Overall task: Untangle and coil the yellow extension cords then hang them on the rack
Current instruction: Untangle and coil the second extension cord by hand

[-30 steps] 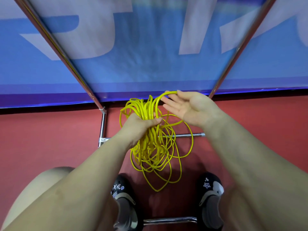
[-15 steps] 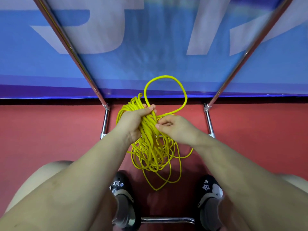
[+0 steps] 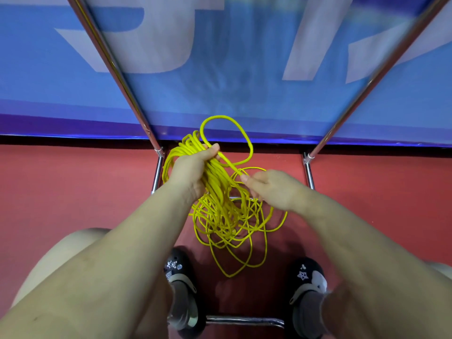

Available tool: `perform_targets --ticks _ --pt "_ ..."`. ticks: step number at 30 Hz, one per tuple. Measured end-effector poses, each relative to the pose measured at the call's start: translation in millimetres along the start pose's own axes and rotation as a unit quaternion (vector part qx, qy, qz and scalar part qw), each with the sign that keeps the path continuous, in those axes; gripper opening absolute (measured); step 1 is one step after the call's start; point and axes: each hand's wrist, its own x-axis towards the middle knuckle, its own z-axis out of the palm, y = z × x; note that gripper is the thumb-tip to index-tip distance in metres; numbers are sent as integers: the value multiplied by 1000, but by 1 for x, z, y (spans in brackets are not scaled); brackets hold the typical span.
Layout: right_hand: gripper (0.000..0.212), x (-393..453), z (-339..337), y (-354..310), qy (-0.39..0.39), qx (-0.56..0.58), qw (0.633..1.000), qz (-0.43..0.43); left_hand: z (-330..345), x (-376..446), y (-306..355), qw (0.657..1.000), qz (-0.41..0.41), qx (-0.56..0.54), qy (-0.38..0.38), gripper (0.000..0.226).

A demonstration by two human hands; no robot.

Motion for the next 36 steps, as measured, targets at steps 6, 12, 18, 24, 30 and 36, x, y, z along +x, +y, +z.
perform_targets --ticks 6,12,18,24,30,36 --pt "34 -8 -2 23 -48 -21 999 12 -13 3 14 998 17 -53 43 20" --pt "29 -14 -8 37 -54 23 998 4 -20 5 16 996 49 -31 64 19" --pt "20 -25 -24 32 -40 214 976 -19 -24 8 14 997 44 10 55 25" --pt "19 -22 -32 15 30 407 913 11 -14 3 0 997 26 76 -22 10" --pt "5 -13 -35 0 66 600 792 91 2 -10 -12 980 37 156 -120 21" --pt "14 -1 -40 4 127 725 657 163 6 -14 -22 960 21 225 -166 14"
